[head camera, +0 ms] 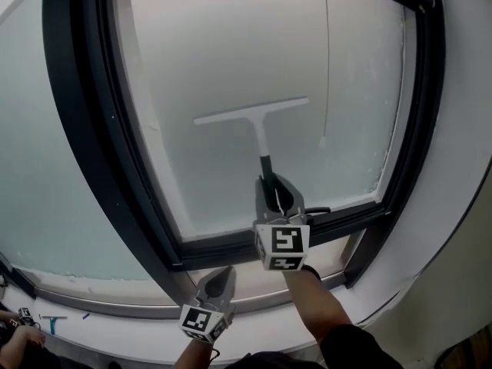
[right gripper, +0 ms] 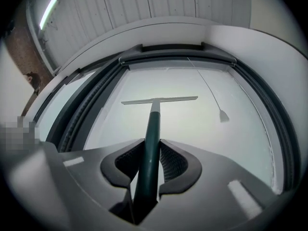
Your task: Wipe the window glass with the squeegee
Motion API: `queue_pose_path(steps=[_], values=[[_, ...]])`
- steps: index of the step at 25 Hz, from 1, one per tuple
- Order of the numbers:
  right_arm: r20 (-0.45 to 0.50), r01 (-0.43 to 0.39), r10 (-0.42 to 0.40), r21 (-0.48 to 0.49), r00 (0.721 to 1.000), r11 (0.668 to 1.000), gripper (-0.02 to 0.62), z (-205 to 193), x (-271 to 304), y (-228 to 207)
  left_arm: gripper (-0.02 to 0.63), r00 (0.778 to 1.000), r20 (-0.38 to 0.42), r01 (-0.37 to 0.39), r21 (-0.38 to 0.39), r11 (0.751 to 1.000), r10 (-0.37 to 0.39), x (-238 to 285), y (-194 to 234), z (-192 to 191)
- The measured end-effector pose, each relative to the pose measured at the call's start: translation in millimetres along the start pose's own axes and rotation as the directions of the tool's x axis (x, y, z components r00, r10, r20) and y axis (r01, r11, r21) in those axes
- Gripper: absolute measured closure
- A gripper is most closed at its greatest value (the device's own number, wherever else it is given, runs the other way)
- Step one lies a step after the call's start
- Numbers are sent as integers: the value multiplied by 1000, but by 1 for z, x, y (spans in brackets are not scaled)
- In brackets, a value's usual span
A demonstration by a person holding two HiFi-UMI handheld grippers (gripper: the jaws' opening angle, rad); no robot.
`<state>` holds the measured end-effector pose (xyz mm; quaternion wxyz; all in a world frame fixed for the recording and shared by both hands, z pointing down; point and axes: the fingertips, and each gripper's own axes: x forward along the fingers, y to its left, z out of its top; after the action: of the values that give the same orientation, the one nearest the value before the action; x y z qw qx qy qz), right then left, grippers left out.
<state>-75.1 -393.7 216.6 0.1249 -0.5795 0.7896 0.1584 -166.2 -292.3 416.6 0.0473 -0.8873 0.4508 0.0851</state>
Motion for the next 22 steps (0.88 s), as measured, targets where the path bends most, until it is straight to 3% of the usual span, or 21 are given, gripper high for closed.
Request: queue_pose_path(steps=[5,9,22], values=[[88,13,-15,21,996,1000,500,72,53,-8,607,998,58,-15,50,999,12,-4,16,26],[123,48,-46,-18,991,999,500,102,71,-19,608,997,83,-6,67,998,1,2,20,36],[94,59,-56,-25,994,998,501,79,72,-16,607,997,79,-11,49,999,8,1,28,33]])
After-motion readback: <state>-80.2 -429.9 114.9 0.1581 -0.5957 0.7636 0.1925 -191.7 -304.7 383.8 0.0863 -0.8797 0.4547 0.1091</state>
